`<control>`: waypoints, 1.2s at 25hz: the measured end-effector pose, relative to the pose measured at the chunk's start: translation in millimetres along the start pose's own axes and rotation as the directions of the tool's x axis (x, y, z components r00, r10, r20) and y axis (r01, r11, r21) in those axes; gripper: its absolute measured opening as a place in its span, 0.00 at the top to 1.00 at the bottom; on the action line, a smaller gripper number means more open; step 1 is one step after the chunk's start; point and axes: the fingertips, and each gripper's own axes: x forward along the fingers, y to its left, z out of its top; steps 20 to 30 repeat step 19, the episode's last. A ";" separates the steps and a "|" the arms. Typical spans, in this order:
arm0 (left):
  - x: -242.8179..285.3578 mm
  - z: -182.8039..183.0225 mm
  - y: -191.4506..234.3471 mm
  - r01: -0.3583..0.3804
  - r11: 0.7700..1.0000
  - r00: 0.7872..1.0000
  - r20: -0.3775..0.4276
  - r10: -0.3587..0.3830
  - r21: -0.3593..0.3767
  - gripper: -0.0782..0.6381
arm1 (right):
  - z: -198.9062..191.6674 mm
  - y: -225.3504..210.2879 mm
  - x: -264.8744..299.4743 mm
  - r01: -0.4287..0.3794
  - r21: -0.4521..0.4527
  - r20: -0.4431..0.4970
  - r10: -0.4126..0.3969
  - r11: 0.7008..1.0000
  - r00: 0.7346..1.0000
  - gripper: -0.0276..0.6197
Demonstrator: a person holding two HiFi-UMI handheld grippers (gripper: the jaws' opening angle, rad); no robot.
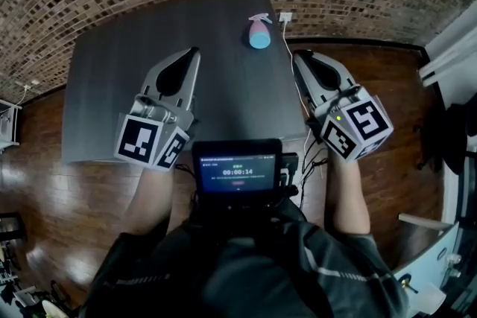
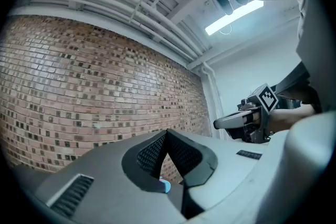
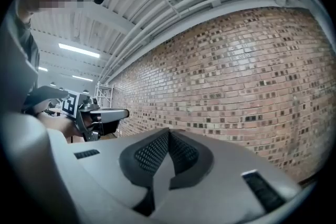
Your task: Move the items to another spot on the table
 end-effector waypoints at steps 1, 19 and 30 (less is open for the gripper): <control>-3.3 0.6 -1.0 0.011 1.000 1.000 0.001 -0.011 0.001 0.89 | -0.9 2.7 -0.6 0.007 0.000 -0.001 -0.007 1.000 1.000 0.96; -33.0 5.0 6.6 0.068 0.998 0.998 0.003 -0.068 -0.005 0.89 | -2.5 27.2 -2.2 0.053 -0.004 -0.009 -0.053 0.999 0.999 0.96; -33.0 5.0 6.6 0.068 0.998 0.998 0.003 -0.068 -0.005 0.89 | -2.5 27.2 -2.2 0.053 -0.004 -0.009 -0.053 0.999 0.999 0.96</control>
